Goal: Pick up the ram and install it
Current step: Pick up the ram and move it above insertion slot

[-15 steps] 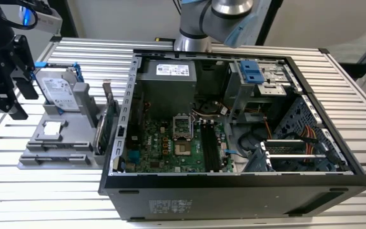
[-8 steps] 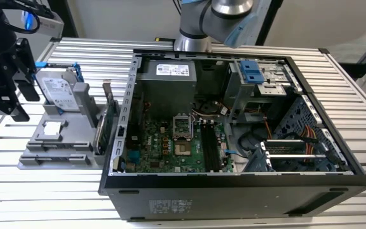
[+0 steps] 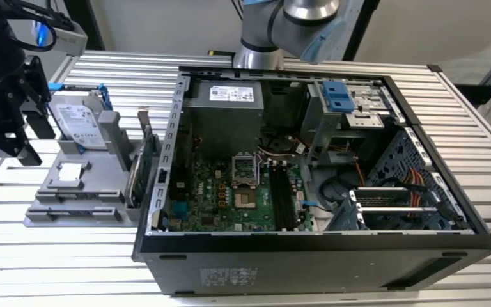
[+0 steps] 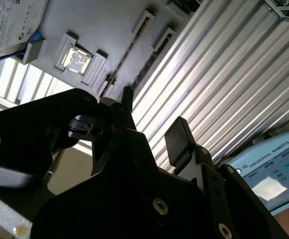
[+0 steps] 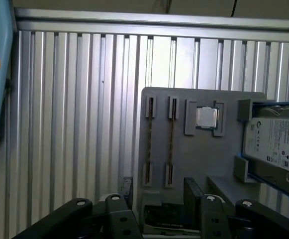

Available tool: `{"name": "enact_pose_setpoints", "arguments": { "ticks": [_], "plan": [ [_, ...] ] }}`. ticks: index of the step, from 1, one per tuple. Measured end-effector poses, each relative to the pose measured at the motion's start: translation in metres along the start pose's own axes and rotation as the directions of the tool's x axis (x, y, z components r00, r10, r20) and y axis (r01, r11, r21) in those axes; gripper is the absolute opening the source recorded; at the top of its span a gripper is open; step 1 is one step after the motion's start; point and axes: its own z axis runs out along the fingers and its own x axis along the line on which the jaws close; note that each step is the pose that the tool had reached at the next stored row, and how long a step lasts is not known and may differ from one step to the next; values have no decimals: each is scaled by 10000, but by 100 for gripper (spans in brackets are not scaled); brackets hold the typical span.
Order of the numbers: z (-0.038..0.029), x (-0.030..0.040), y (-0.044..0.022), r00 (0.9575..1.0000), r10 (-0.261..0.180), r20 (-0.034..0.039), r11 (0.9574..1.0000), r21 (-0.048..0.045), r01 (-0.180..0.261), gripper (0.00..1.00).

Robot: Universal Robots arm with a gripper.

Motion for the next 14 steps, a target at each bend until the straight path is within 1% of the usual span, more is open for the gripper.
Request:
{"name": "enact_pose_setpoints", "arguments": {
  "ticks": [6, 14],
  "plan": [
    [49, -13, 15, 10000, 74, 0, 10000, -3, -74, 100],
    [107, -29, 15, 10000, 80, -1, 10000, -2, -80, 100]
  ]
}}
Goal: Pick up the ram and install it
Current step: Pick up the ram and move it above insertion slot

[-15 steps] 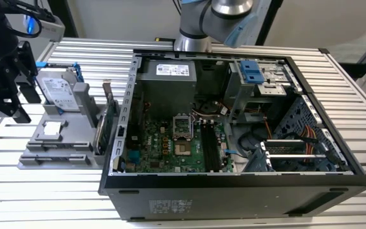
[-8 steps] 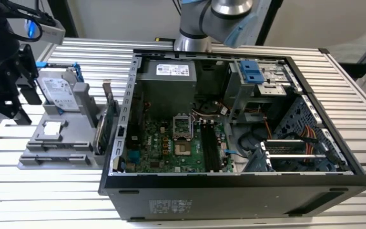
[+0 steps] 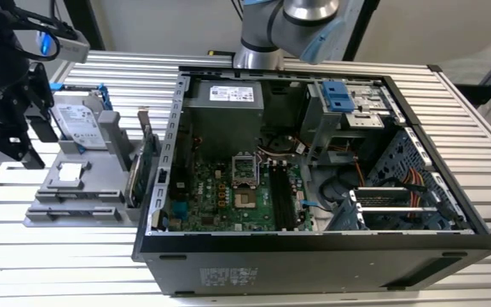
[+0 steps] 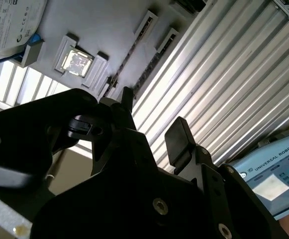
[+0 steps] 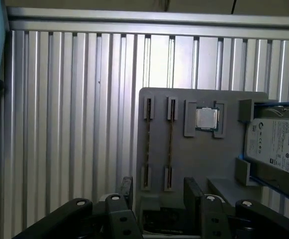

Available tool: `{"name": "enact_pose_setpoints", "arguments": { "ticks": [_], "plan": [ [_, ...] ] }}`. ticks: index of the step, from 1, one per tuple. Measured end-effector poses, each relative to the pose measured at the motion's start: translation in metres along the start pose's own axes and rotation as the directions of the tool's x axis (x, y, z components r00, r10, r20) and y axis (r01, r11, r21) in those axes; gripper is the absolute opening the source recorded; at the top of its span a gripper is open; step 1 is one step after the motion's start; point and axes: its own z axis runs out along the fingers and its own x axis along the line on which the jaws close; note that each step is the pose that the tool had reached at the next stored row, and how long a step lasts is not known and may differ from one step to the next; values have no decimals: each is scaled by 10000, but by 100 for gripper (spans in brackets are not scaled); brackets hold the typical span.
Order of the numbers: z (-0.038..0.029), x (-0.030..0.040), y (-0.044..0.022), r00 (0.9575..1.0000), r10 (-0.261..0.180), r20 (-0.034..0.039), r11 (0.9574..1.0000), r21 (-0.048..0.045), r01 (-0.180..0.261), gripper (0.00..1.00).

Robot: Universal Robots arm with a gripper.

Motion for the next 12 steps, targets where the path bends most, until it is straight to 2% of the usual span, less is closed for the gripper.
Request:
{"name": "enact_pose_setpoints", "arguments": {
  "ticks": [12],
  "plan": [
    [88, -11, -1, 10000, 1, -5, 10000, 1, -1, 100]
  ]
}}
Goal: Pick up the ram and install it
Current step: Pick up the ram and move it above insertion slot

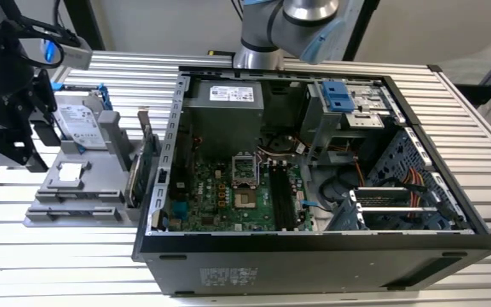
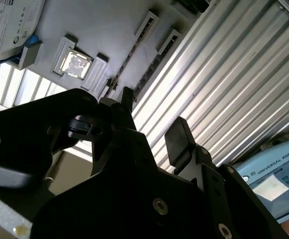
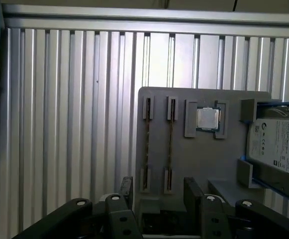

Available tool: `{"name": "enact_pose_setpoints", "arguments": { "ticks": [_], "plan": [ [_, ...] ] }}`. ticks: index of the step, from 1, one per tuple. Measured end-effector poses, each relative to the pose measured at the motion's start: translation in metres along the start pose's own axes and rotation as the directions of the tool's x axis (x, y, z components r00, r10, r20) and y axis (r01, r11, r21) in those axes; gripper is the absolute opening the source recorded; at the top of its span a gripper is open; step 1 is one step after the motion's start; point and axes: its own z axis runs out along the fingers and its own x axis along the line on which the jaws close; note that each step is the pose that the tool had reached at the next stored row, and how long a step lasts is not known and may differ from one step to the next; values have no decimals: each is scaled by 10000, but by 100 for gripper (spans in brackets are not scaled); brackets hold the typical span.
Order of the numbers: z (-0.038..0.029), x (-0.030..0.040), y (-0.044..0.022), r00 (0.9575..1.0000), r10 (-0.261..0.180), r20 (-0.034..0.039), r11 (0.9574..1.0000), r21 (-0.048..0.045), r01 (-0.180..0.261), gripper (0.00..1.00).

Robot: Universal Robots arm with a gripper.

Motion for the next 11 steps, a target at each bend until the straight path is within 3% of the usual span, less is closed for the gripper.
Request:
{"name": "enact_pose_setpoints", "arguments": {
  "ticks": [11],
  "plan": [
    [85, -5, -2, 10000, 0, -3, 10000, 0, 0, 100]
  ]
}}
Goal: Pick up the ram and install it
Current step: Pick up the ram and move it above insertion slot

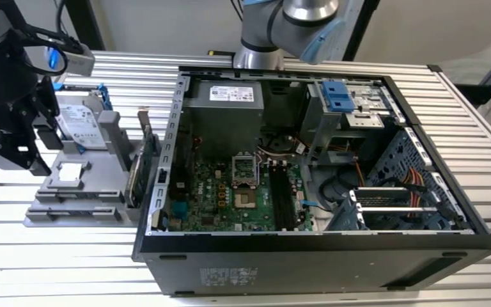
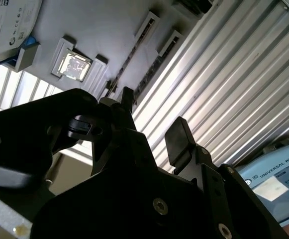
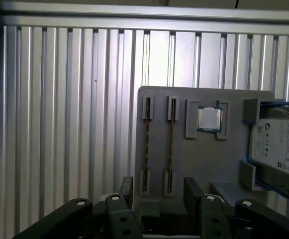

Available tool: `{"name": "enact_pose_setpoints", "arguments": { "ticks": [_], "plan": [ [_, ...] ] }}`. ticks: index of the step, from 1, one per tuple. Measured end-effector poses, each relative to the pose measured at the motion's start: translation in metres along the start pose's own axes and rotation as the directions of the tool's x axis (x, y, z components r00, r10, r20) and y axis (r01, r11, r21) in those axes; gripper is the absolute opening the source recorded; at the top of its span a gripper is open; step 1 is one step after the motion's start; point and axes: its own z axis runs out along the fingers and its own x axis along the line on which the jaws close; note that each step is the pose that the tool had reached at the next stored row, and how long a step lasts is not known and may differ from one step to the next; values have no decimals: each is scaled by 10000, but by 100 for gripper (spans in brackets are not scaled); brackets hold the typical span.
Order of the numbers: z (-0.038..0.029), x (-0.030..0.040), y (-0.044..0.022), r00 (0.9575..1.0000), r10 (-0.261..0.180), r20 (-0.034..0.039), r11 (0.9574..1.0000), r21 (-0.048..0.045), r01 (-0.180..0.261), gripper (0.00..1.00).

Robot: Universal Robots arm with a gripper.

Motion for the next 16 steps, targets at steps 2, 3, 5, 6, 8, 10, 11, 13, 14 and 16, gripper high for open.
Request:
{"name": "enact_pose_setpoints", "arguments": {
  "ticks": [2, 3, 5, 6, 8, 10, 11, 13, 14, 16],
  "plan": [
    [15, -1, 0, 10000, 0, -1, 10000, -1, 0, 100],
    [21, -2, -1, 10000, 0, -2, 10000, -2, 0, 100],
    [26, -2, 0, 10000, 0, -3, 10000, -3, 0, 100],
    [26, -2, 0, 10000, 0, -3, 10000, -3, 0, 100],
    [28, -2, 0, 10000, 0, -1, 10000, 0, 0, 100],
    [32, -2, -1, 10000, 0, 0, 10000, 0, 0, 100],
    [39, -3, -1, 10000, 0, 1, 10000, 3, 0, 100],
    [55, -3, -1, 10000, 0, -6, 10000, 0, 0, 100],
    [65, -4, -1, 10000, 0, -6, 10000, 0, 0, 100],
    [87, -7, -1, 10000, 1, -7, 10000, 0, -1, 100]
  ]
}}
